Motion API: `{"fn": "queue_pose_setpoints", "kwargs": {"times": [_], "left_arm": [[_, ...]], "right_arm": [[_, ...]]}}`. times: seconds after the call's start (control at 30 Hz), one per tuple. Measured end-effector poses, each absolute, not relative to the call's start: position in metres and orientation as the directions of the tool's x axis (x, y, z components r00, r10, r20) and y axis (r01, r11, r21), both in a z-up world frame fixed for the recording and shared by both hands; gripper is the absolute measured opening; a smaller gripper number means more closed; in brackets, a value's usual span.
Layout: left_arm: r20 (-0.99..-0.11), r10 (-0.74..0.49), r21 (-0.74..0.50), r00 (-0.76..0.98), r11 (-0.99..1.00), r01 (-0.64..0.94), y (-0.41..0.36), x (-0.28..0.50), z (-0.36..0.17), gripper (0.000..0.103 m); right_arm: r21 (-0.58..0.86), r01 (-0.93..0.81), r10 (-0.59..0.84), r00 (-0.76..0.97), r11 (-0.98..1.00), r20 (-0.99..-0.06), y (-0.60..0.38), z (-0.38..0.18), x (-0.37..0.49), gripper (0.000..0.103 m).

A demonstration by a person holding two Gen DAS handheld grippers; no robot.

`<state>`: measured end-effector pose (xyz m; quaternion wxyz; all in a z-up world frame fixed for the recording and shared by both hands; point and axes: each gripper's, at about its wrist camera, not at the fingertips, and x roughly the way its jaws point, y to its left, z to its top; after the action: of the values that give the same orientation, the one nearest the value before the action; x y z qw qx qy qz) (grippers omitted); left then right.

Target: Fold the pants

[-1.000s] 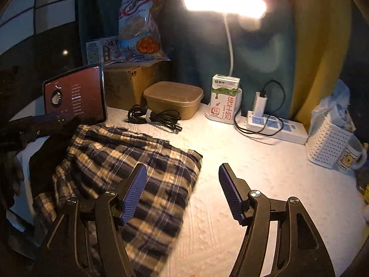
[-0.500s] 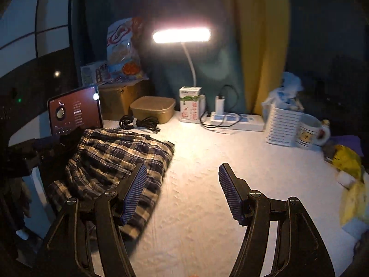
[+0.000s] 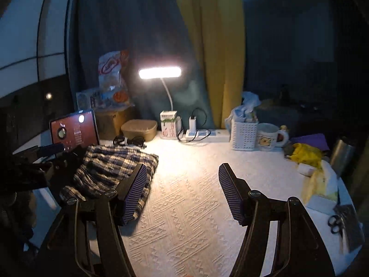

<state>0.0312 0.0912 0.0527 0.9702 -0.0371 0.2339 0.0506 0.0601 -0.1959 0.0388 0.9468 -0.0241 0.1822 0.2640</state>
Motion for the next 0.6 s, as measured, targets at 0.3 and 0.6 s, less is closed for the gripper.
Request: {"fn": "queue_pose_setpoints", "kwargs": {"times": [0.3, 0.6], "left_arm": [[-0.31, 0.089, -0.048, 0.947, 0.993, -0.109, 0.086, -0.009, 0.076, 0.086], [-0.308, 0.165, -0.028, 0.937, 0.983, -0.183, 0.093, -0.009, 0.066, 0.086]], "right_arm": [[-0.002, -0.47, 0.452, 0.849, 0.883, -0.274, -0.209, 0.059, 0.023, 0.068], [-0.009, -0.437, 0.415, 0.859, 0.899, -0.299, -0.208, 0.048, 0.025, 0.068]]}}
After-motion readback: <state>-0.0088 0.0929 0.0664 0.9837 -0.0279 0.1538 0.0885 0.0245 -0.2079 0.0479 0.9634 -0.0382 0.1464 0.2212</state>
